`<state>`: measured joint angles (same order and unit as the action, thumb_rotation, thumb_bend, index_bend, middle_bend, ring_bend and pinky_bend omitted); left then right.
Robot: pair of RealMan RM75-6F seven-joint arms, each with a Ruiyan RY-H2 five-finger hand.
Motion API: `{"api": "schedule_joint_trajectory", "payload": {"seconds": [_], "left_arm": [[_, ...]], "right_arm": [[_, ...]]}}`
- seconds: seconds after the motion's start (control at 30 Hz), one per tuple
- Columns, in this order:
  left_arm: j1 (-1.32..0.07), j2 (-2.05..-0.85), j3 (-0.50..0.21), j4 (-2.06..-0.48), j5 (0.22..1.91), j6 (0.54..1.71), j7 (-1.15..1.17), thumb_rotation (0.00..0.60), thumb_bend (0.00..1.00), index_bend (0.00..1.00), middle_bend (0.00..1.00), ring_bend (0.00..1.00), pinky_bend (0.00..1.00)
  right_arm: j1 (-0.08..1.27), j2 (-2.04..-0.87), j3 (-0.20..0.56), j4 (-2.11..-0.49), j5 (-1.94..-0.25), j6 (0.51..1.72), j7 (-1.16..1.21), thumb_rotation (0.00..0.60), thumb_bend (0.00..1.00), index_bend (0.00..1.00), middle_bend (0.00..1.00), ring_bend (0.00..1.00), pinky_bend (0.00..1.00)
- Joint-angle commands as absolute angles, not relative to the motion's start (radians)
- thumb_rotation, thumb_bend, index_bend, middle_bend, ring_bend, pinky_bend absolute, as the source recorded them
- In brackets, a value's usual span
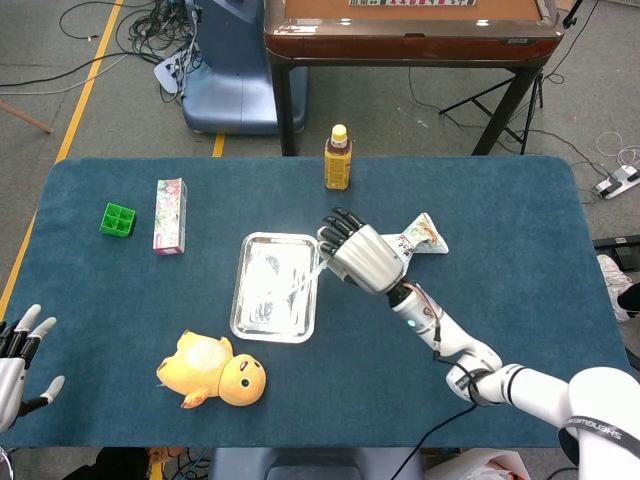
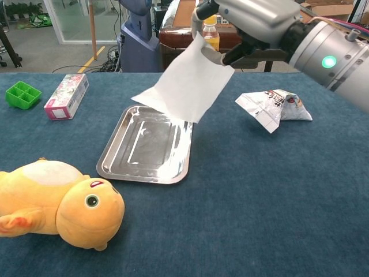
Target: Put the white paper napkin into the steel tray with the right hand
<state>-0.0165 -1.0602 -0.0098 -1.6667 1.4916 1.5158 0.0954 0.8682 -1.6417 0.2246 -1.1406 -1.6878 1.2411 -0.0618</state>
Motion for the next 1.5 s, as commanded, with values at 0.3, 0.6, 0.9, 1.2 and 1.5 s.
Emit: {"api": "schedule_joint_trajectory", "payload": {"seconds": [0.3,0.6,0.9,1.2,1.5], "left_arm": [[-0.013,-1.063,-0.007,-1.648,1.481,1.507,0.075,0.600,0.22,0.15,0.02,0.08,0.03],[-0.017,-1.064,-0.005,-1.635,1.483,1.495,0.055,0.600,0.22,0.15,0.02,0.08,0.03],[-0.011,-1.058,-0.003,-1.630,1.476,1.496,0.044,0.600,0.22,0.15,0.02,0.08,0.03],[-0.006,-1.058,-0.003,-1.634,1.477,1.504,0.049,0.600,0.22,0.15,0.02,0.08,0.03],[0.003,-1.058,-0.003,-1.652,1.473,1.517,0.074,0.600,0.22,0.15,0.02,0.08,0.03]], "right_arm": [[0.890,-1.787,0.108,-0.956,-1.749,1.221,-0.110,0.600,0.46,0.61,0.42,0.27,0.23],[0.894,-1.894,0.045,-0.813,-1.752,1.165,-0.112,0.600,0.46,0.61,0.42,0.27,0.23],[0.900,-1.953,0.038,-0.723,-1.741,1.166,-0.084,0.600,0.46,0.61,0.42,0.27,0.23],[0.935,-1.970,0.006,-0.639,-1.768,1.168,0.000,0.600,0.46,0.61,0.42,0.27,0.23],[0.991,-1.996,-0.022,-0.529,-1.799,1.173,0.099,0.600,0.47,0.61,0.42,0.27,0.23]]}}
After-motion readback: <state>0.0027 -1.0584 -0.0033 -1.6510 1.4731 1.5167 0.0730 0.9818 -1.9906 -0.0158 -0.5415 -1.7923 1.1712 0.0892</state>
